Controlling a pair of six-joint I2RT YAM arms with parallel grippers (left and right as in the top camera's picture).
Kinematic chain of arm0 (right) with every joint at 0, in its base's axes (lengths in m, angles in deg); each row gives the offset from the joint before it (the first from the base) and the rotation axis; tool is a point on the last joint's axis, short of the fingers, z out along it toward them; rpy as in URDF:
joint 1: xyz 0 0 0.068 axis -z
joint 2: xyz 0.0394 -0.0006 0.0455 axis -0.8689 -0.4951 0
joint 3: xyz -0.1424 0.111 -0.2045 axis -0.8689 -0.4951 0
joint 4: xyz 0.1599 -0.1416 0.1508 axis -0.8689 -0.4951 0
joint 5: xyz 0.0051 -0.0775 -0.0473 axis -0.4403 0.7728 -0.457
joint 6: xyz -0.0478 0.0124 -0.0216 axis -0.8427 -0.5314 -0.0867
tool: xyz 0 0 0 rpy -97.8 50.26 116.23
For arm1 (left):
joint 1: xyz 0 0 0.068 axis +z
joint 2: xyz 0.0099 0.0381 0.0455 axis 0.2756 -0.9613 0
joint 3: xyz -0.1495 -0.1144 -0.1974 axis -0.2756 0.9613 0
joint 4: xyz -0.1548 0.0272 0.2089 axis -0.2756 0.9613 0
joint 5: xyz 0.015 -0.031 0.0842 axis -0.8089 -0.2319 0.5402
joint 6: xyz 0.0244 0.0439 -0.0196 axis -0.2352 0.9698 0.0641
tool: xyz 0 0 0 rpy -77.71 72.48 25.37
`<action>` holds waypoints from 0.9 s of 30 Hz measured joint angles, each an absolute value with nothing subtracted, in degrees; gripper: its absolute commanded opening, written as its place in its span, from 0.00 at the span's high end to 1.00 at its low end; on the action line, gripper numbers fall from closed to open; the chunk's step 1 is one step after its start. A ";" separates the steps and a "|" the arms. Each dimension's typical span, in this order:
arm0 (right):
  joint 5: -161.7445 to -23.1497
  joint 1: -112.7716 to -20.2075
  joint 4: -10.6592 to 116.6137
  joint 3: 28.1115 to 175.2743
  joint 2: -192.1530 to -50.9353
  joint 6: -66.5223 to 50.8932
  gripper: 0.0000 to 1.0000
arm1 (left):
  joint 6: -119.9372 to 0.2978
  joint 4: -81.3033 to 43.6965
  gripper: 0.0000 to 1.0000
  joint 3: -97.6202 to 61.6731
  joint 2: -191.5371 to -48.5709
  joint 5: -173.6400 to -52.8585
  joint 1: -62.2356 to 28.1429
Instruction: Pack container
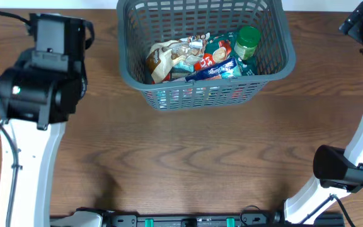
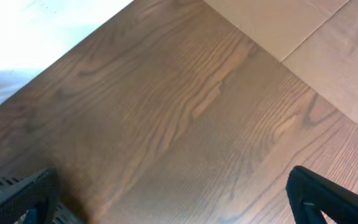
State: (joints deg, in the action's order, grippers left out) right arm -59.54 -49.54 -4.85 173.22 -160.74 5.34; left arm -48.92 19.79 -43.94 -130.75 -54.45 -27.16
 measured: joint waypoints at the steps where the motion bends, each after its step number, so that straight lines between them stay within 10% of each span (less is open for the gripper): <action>1: -59.54 -49.54 -4.82 173.22 -160.74 5.34 0.01 | -49.23 20.13 0.10 -43.94 -131.21 -54.91 -27.11; 27: -59.54 -49.54 -4.85 173.22 -160.74 5.34 0.01 | -50.83 20.48 0.01 -43.94 -133.92 -56.77 -27.07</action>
